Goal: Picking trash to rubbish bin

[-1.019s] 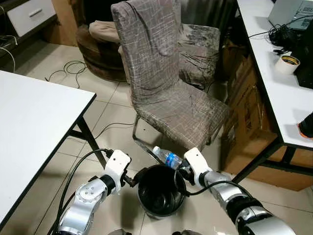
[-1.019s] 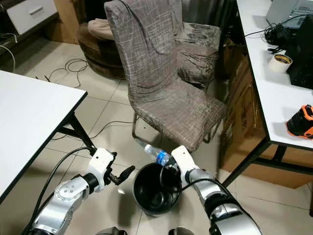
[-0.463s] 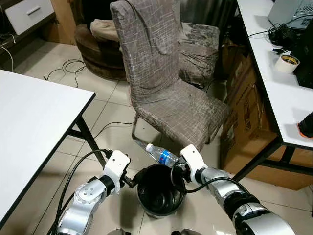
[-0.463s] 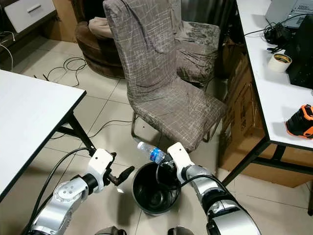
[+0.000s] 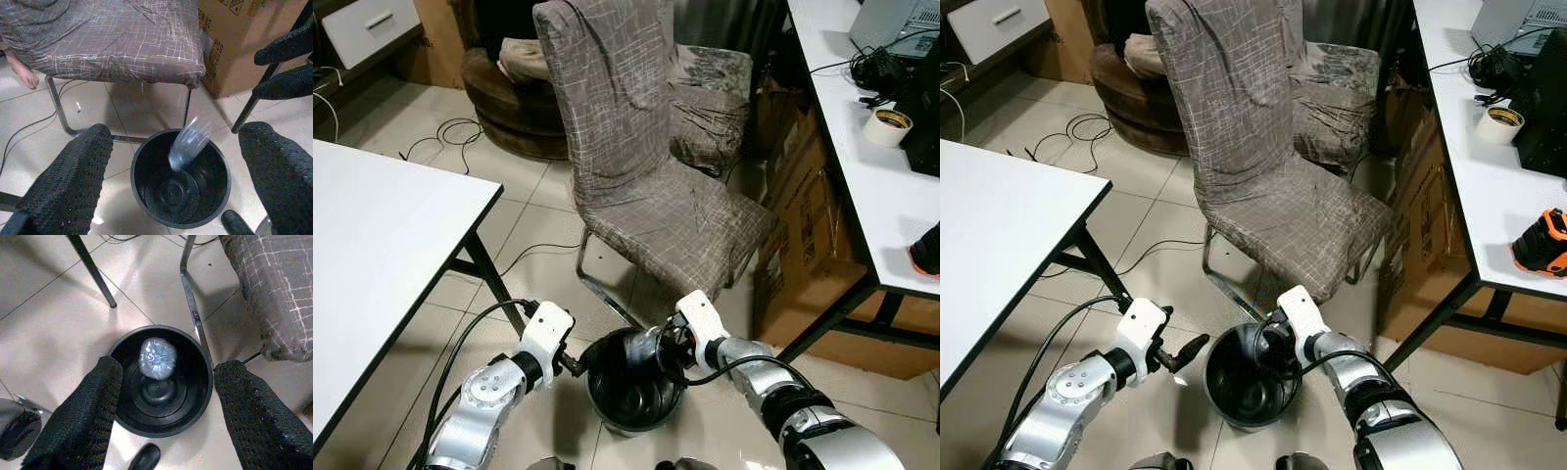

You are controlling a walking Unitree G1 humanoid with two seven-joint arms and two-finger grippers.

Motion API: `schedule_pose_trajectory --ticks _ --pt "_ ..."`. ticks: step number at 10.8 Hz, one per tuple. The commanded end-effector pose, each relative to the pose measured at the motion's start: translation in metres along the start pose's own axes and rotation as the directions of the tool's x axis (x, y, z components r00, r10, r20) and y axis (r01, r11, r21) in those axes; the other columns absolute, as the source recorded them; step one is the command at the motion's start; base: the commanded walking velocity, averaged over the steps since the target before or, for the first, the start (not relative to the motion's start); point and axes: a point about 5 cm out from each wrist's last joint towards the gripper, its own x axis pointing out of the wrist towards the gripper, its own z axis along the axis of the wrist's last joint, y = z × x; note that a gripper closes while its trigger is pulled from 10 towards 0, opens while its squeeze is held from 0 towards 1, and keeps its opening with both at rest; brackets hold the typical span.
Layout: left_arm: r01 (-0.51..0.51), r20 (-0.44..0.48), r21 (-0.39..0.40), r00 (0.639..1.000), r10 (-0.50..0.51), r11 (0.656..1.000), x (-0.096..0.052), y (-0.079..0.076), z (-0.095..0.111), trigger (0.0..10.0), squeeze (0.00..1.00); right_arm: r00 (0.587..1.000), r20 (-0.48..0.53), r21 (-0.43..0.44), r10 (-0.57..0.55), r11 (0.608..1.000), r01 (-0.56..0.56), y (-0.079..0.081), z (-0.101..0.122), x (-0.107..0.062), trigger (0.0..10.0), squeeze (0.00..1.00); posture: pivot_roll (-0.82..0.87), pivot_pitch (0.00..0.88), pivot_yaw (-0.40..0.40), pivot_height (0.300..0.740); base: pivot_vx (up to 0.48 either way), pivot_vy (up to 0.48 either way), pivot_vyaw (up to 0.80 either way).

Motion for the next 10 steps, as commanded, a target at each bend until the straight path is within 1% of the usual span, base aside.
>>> schedule_pose_trajectory --ticks 1,3,4,5,6,7,8,9,10 --pt "0.018 -0.007 0.008 1.000 -0.018 1.000 0.000 -0.002 0.000 10.0 0.00 1.000 -0.004 0.022 0.012 1.000 -0.012 -0.001 0.002 0.000 10.0 0.00 -0.01 0.102 -0.048 0.740 0.000 0.000 0.00" --pt "0.021 -0.009 0.011 1.000 -0.021 1.000 -0.001 -0.003 0.000 10.0 0.00 0.999 -0.018 0.026 0.034 0.999 -0.033 0.002 0.000 0.001 10.0 0.00 -0.01 0.102 -0.049 0.740 0.000 0.000 0.00" --pt "0.002 0.014 -0.005 1.000 -0.002 1.000 -0.001 -0.004 0.002 10.0 0.00 1.000 0.002 0.019 0.004 1.000 -0.004 -0.002 0.002 0.000 10.0 0.00 -0.01 0.094 -0.048 0.740 0.000 0.000 0.00" --pt "-0.059 0.019 -0.068 0.998 0.060 0.996 -0.004 0.000 0.002 10.0 0.00 0.998 0.059 0.037 -0.023 0.999 0.021 -0.005 0.008 -0.002 10.0 0.00 -0.01 0.087 -0.053 0.740 0.000 0.000 0.00" --pt "-0.126 0.023 -0.082 0.992 0.128 0.989 -0.008 0.004 0.003 10.0 0.00 0.988 0.132 0.081 -0.077 0.994 0.067 -0.011 0.015 -0.005 10.0 0.00 -0.01 0.083 -0.055 0.740 0.000 0.000 0.00" --pt "-0.189 0.060 -0.110 0.979 0.196 0.976 -0.015 0.005 0.006 10.0 0.00 0.975 0.185 0.111 -0.123 0.988 0.104 -0.012 0.017 -0.011 10.0 0.00 -0.01 0.080 -0.057 0.740 0.000 0.000 0.00" --pt "-0.218 0.077 -0.138 0.970 0.230 0.966 -0.022 0.004 0.009 10.0 0.00 0.956 0.230 0.162 -0.182 0.976 0.147 -0.011 0.015 -0.020 10.0 0.00 -0.01 0.077 -0.056 0.740 0.000 0.000 0.00" --pt "-0.223 0.089 -0.140 0.968 0.236 0.965 -0.027 0.001 0.011 10.0 0.00 0.940 0.255 0.188 -0.226 0.965 0.181 -0.007 0.012 -0.030 10.0 0.00 -0.02 0.077 -0.058 0.740 0.000 0.000 0.00" --pt "-0.220 0.093 -0.126 0.968 0.232 0.967 -0.029 0.000 0.013 10.0 0.00 0.933 0.269 0.196 -0.239 0.962 0.190 -0.004 0.010 -0.035 10.0 0.00 -0.02 0.076 -0.058 0.740 0.000 0.000 0.00"
